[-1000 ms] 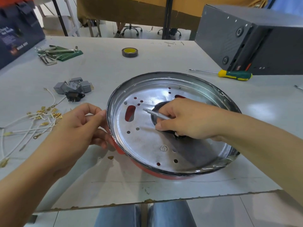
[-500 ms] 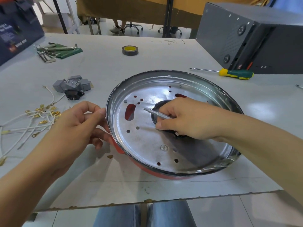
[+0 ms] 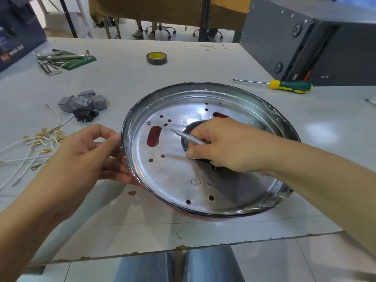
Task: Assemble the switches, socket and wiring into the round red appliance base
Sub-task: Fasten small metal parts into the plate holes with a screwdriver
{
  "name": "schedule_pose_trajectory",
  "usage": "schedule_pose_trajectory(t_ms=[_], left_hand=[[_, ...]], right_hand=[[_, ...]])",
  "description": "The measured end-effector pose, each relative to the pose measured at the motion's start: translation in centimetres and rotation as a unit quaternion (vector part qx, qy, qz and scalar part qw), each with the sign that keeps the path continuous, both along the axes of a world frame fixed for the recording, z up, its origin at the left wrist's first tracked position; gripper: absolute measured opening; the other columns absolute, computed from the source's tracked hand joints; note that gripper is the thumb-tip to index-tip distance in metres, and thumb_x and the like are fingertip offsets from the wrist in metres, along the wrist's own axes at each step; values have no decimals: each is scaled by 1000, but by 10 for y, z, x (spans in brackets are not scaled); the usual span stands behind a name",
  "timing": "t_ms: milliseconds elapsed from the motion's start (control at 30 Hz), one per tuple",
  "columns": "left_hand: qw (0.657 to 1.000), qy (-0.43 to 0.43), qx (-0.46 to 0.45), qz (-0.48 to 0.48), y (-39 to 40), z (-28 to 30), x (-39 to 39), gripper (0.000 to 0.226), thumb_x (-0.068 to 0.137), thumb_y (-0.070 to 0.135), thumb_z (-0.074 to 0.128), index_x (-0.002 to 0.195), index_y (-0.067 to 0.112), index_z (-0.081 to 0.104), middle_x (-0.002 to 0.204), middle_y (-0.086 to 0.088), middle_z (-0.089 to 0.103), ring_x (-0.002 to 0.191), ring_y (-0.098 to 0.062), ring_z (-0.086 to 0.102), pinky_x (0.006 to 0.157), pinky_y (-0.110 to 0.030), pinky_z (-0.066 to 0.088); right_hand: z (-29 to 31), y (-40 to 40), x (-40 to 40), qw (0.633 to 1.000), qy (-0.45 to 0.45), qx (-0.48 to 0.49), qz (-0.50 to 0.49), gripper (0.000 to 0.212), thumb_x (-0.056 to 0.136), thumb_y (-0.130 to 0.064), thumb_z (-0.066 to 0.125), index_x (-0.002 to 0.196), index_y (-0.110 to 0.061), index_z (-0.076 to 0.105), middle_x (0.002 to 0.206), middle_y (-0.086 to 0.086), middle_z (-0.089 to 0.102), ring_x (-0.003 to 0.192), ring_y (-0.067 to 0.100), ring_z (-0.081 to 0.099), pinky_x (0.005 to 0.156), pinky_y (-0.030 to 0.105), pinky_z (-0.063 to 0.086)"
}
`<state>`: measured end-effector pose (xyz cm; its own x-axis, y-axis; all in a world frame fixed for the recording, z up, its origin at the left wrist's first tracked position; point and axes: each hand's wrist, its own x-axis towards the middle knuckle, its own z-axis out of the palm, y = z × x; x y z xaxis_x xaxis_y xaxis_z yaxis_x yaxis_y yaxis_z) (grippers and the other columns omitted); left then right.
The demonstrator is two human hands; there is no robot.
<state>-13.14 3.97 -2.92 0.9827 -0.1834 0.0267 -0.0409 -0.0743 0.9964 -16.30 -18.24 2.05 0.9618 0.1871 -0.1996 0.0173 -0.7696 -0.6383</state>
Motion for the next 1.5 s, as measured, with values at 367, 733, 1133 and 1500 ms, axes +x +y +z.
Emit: schedule_pose_trajectory(t_ms=[367, 733, 1133, 1500], left_hand=[[1000, -7, -9, -14, 2, -1, 1, 21, 71, 36, 57, 69, 15, 56, 49, -6, 61, 35, -14, 52, 30, -21, 36], [1000, -4, -28, -13, 0, -1, 0, 22, 71, 34, 57, 72, 12, 53, 47, -4, 59, 34, -14, 51, 28, -20, 33], [999, -21, -24, 0, -2, -5, 2, 23, 74, 37, 56, 71, 14, 52, 40, 5, 51, 28, -6, 44, 28, -16, 29], [1000, -20, -19, 7, -2, -9, 5, 23, 92, 20, 51, 69, 18, 52, 39, 8, 49, 28, -4, 43, 28, -13, 27]], right_hand=[[0, -2, -1, 1000, -10, 0, 20, 35, 88, -23, 62, 56, -18, 48, 40, -10, 42, 39, 4, 37, 42, 15, 30], [2, -2, -2, 1000, -2, -2, 19, 39, 88, -24, 62, 53, -19, 46, 40, -13, 45, 39, 2, 40, 45, 16, 35], [3, -4, -1, 999, -4, -7, 31, 36, 88, -25, 61, 56, -19, 47, 43, -13, 46, 42, 1, 42, 49, 14, 36], [3, -5, 0, 999, -10, -22, 34, 36, 88, -28, 61, 56, -20, 47, 44, -13, 48, 42, 2, 43, 47, 12, 36]])
